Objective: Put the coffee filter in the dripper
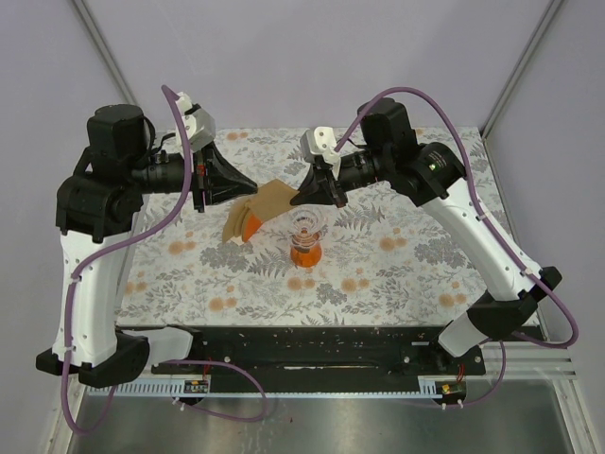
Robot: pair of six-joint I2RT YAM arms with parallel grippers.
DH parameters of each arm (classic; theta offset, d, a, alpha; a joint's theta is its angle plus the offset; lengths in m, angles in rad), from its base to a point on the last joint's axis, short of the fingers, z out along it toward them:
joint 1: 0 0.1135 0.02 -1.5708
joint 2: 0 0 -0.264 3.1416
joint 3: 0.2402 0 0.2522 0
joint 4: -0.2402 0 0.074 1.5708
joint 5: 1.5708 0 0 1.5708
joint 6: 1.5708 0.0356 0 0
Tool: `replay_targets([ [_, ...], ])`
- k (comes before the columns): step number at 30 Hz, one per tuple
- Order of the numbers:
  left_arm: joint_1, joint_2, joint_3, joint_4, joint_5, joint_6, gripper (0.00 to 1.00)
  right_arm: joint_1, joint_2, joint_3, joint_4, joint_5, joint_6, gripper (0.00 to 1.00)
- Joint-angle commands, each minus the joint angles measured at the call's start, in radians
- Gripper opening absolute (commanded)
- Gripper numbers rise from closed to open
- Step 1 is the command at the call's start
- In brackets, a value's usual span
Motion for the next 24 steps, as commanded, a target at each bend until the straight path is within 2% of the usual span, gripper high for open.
replay_targets([
  [1, -0.001, -0.003, 0.004, 0.03, 0.04, -0.003, 0.0, -0.001, -0.002, 0.039, -0.007, -0.007, -0.006, 0.0],
  [5, -0.001, -0.003, -0.004, 0.03, 0.034, -0.015, 0.0, -0.002, 0.001, 0.041, -0.006, -0.004, -0.006, 0.0],
  [11, -0.001, -0.011, -0.008, 0.042, -0.115, -0.03, 0.0, -0.002, -0.002, 0.041, -0.007, -0.012, -0.01, 0.0],
  [24, -0.002, -0.011, -0.016, 0.063, -0.187, -0.052, 0.0, -0.001, 0.004, 0.045, -0.006, -0.023, -0.009, 0.0],
])
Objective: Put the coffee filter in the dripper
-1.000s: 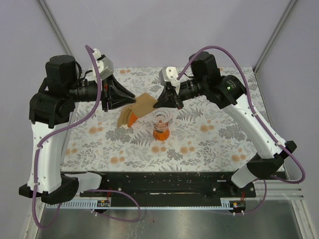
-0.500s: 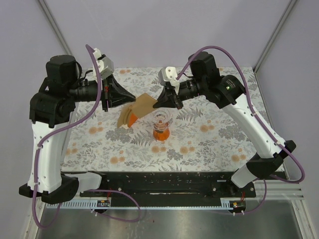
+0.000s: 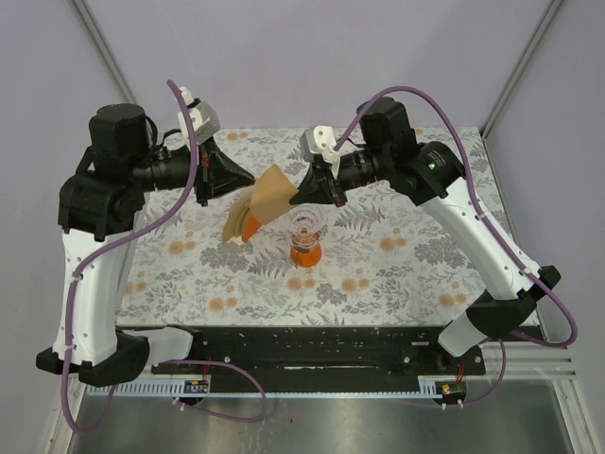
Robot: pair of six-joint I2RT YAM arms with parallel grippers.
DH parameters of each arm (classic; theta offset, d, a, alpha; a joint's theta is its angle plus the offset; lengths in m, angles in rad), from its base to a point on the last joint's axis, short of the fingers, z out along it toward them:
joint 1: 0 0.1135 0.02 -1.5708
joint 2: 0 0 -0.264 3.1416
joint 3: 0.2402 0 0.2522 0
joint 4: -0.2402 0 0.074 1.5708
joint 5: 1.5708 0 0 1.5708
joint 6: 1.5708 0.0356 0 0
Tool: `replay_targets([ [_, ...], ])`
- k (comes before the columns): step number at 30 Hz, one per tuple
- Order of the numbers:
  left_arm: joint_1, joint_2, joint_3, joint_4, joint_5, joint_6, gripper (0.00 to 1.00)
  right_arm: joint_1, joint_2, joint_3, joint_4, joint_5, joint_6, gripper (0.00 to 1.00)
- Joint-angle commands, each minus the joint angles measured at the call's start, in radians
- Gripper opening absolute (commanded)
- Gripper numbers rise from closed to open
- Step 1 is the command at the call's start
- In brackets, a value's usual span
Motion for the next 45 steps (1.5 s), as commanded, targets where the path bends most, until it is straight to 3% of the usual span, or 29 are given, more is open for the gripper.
replay_targets([
  [1, -0.005, -0.011, -0.003, 0.041, -0.051, -0.005, 0.0, -0.002, -0.005, 0.039, -0.005, -0.02, -0.008, 0.0],
  [5, -0.011, -0.012, -0.013, 0.043, -0.065, 0.003, 0.0, -0.002, -0.003, 0.039, -0.005, -0.02, -0.01, 0.0],
  [11, -0.009, -0.014, 0.0, 0.002, 0.071, 0.047, 0.0, -0.001, 0.0, 0.044, -0.005, -0.012, -0.004, 0.0],
  [12, -0.011, -0.015, 0.01, -0.015, 0.078, 0.069, 0.06, -0.001, -0.001, 0.042, -0.007, -0.009, -0.004, 0.0],
  [16, 0.005, -0.023, 0.05, -0.124, 0.128, 0.248, 0.54, -0.002, -0.003, 0.044, -0.033, -0.002, -0.02, 0.0],
  [17, 0.006, -0.023, 0.053, -0.162, 0.137, 0.309, 0.61, -0.001, 0.0, 0.051, -0.045, -0.002, -0.028, 0.0],
  [20, 0.006, -0.022, 0.056, -0.209, 0.154, 0.396, 0.65, -0.001, 0.006, 0.073, -0.083, 0.003, -0.048, 0.0],
  [27, 0.006, -0.023, 0.073, -0.24, 0.184, 0.463, 0.62, 0.001, 0.032, 0.128, -0.165, 0.005, -0.062, 0.0],
  [30, 0.005, -0.014, 0.05, -0.18, 0.213, 0.401, 0.62, 0.001, 0.038, 0.148, -0.2, -0.02, -0.089, 0.0],
  [32, 0.005, -0.005, 0.043, -0.1, 0.21, 0.264, 0.62, -0.001, 0.04, 0.154, -0.212, -0.026, -0.096, 0.0],
  [37, 0.005, 0.009, 0.067, -0.074, 0.257, 0.229, 0.59, 0.001, 0.052, 0.18, -0.255, -0.029, -0.111, 0.0],
  [39, -0.003, 0.015, 0.06, -0.074, 0.265, 0.212, 0.53, 0.002, 0.057, 0.192, -0.27, -0.031, -0.117, 0.0],
  [42, -0.015, 0.026, 0.057, -0.075, 0.269, 0.17, 0.36, 0.001, 0.058, 0.196, -0.277, -0.035, -0.128, 0.0],
  [45, -0.023, 0.032, 0.066, -0.074, 0.285, 0.15, 0.28, 0.004, 0.055, 0.194, -0.277, -0.034, -0.134, 0.0],
])
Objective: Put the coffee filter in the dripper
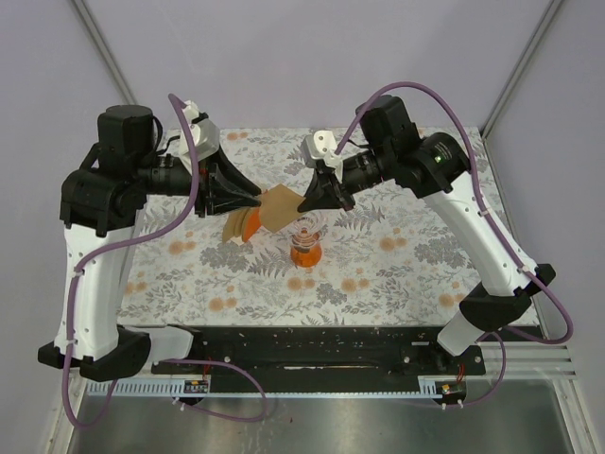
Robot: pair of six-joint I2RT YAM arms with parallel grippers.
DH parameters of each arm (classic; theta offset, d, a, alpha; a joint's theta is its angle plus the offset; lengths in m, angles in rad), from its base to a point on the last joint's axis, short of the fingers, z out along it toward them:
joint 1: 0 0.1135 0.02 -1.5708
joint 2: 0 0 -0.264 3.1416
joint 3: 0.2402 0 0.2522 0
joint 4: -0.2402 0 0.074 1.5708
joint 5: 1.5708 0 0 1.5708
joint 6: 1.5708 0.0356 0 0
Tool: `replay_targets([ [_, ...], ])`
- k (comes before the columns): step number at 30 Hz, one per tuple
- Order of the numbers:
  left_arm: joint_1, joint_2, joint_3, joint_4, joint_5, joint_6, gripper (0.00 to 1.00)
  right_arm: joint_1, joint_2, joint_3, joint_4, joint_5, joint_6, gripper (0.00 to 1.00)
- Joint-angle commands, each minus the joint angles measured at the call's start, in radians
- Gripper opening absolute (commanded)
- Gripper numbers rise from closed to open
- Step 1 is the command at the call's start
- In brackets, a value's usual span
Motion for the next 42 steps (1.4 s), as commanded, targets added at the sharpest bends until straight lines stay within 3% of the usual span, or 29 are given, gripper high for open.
replay_targets([
  [1, -0.015, 0.006, 0.029, 0.044, 0.057, -0.055, 0.24, 0.004, 0.002, 0.038, -0.022, -0.025, -0.027, 0.0],
  [11, -0.029, 0.009, 0.02, -0.002, 0.005, -0.078, 0.11, 0.002, -0.005, 0.038, -0.02, -0.012, -0.033, 0.0],
  [19, -0.043, 0.003, 0.01, -0.001, -0.007, -0.08, 0.24, 0.002, 0.005, 0.049, -0.02, -0.015, -0.03, 0.0],
  [22, -0.047, 0.003, 0.003, -0.002, -0.012, -0.081, 0.25, 0.004, 0.008, 0.051, -0.02, -0.016, -0.028, 0.0],
  [27, -0.047, 0.003, 0.003, -0.028, -0.026, -0.045, 0.15, 0.004, 0.006, 0.049, -0.023, -0.017, -0.027, 0.0],
  [30, -0.049, 0.002, 0.003, -0.036, -0.029, -0.028, 0.0, 0.004, 0.006, 0.049, -0.02, -0.014, -0.027, 0.0],
  [36, -0.046, -0.005, 0.008, -0.039, -0.02, -0.02, 0.0, 0.002, -0.002, 0.043, -0.022, -0.011, -0.028, 0.0],
  [42, -0.049, -0.011, 0.017, 0.019, -0.135, -0.12, 0.0, 0.004, -0.005, 0.038, -0.022, -0.012, -0.03, 0.0],
])
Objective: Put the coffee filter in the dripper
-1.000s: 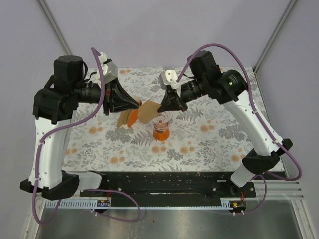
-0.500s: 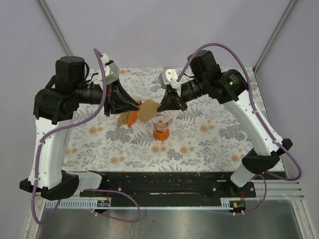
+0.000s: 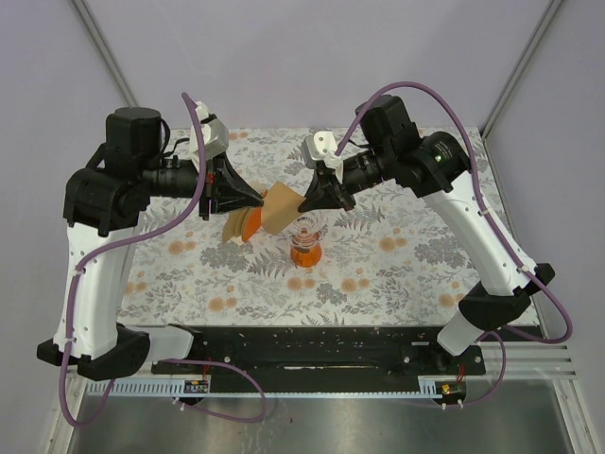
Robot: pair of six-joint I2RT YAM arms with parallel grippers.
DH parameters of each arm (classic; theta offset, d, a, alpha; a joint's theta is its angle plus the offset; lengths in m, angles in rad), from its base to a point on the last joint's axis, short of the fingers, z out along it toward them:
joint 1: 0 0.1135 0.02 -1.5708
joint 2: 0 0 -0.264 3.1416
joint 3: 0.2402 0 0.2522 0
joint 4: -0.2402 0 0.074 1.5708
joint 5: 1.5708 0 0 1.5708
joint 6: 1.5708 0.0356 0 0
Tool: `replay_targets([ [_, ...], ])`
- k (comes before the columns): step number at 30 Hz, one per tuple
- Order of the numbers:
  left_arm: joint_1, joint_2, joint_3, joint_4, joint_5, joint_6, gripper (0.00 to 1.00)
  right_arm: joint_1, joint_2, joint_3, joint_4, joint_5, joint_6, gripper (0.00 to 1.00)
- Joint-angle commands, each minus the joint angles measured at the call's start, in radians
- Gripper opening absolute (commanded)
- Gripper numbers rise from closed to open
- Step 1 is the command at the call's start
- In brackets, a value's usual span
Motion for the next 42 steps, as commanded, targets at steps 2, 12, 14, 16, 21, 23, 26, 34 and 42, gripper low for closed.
replay_targets([
  [2, -0.005, -0.021, 0.023, 0.074, -0.109, -0.083, 0.0, 0.002, -0.01, 0.024, 0.006, -0.013, -0.006, 0.0],
  [12, -0.006, -0.03, 0.013, 0.083, -0.164, -0.084, 0.0, 0.003, -0.01, 0.026, 0.013, -0.024, -0.001, 0.0],
  [14, -0.008, -0.03, 0.007, 0.083, -0.149, -0.087, 0.0, 0.003, -0.011, 0.024, 0.015, -0.024, 0.001, 0.0],
  [16, -0.01, -0.029, 0.006, 0.088, -0.176, -0.077, 0.0, 0.002, -0.01, 0.024, 0.015, -0.022, 0.001, 0.0],
  [21, -0.01, -0.027, 0.014, 0.098, -0.207, -0.086, 0.0, 0.002, -0.012, 0.024, 0.015, -0.021, -0.001, 0.0],
  [23, -0.013, -0.029, 0.013, 0.104, -0.207, -0.098, 0.0, 0.002, -0.011, 0.026, 0.013, -0.021, -0.001, 0.0],
  [26, -0.016, -0.029, 0.002, 0.104, -0.146, -0.11, 0.0, 0.002, -0.008, 0.026, 0.016, -0.019, 0.004, 0.0],
  [34, -0.037, -0.042, -0.058, 0.072, 0.019, -0.14, 0.0, 0.003, -0.002, -0.008, 0.225, 0.169, 0.209, 0.0],
  [42, -0.048, -0.047, -0.072, 0.112, -0.089, -0.149, 0.0, 0.003, 0.039, 0.043, 0.225, 0.083, 0.222, 0.0],
])
